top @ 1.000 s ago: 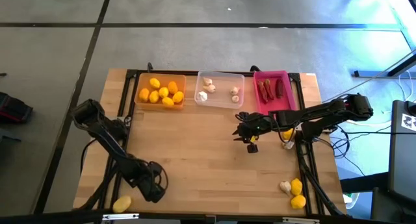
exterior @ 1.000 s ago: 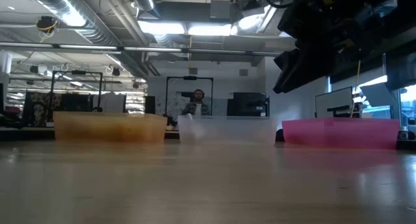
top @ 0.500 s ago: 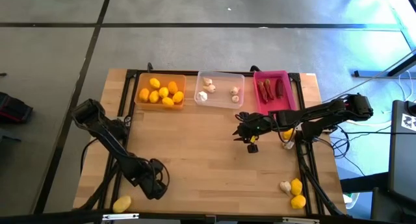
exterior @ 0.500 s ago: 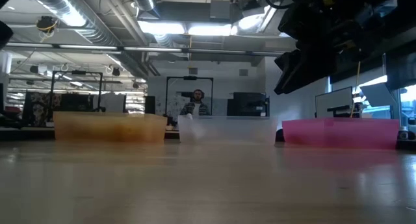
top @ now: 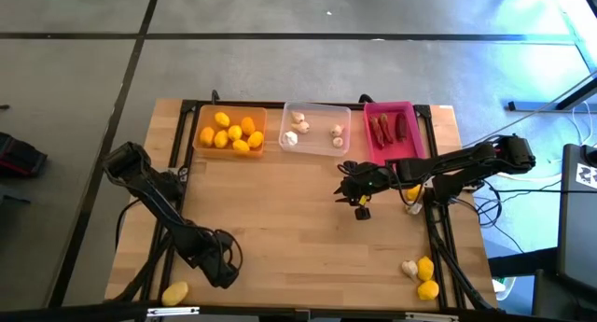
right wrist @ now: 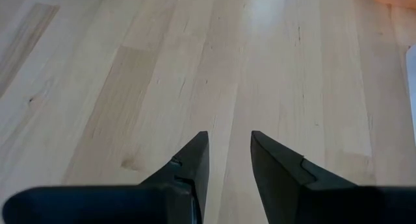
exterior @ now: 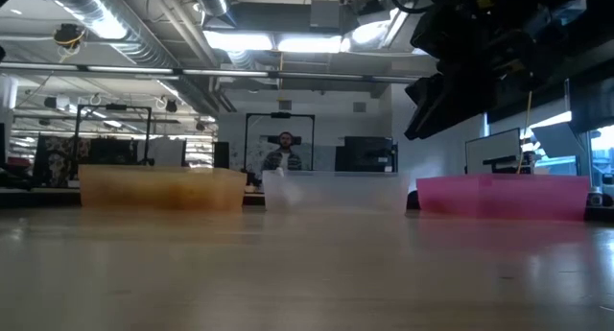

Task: Sort produce into baskets
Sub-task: Put the yellow lemon into the orange bin

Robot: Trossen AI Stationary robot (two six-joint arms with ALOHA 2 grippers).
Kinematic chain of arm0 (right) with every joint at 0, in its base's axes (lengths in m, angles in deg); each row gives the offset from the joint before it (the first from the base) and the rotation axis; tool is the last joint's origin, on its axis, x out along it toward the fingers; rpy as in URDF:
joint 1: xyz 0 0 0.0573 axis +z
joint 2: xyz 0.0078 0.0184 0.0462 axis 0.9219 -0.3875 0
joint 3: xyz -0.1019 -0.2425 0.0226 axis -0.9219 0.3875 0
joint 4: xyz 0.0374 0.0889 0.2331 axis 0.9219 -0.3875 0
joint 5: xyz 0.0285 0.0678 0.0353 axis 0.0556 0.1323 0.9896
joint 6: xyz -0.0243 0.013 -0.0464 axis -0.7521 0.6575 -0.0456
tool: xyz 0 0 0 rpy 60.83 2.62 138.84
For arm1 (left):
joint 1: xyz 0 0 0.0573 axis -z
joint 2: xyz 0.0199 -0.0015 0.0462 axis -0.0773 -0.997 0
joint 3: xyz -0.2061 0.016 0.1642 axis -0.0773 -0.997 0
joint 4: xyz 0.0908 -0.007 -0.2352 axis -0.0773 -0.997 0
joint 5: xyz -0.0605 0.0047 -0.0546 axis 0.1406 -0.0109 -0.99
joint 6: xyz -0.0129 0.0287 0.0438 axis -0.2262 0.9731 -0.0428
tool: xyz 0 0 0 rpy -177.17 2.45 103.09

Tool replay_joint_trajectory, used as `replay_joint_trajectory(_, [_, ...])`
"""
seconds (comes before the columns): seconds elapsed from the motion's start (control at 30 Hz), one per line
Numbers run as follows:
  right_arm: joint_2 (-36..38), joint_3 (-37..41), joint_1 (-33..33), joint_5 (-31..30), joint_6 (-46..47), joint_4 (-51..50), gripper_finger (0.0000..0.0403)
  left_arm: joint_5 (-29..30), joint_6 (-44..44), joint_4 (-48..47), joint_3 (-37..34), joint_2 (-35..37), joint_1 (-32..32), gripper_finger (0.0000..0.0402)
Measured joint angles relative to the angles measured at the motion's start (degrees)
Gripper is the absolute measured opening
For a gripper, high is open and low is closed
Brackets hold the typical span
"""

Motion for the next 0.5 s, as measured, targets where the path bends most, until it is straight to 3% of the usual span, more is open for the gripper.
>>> replay_joint_trajectory(0.2, [0.0, 0.0, 0.0, -0.1, -0.3, 0.3, 0.0111, -3.4, -1.1, 3.5, 0.0, 0.0, 0.2, 0.0367])
replay_joint_trajectory(0.5, [0.0, 0.0, 0.0, -0.1, -0.4, 0.1, 0.0111, -7.3, -7.1, 6.9, 0.0, 0.0, 5.8, 0.0355])
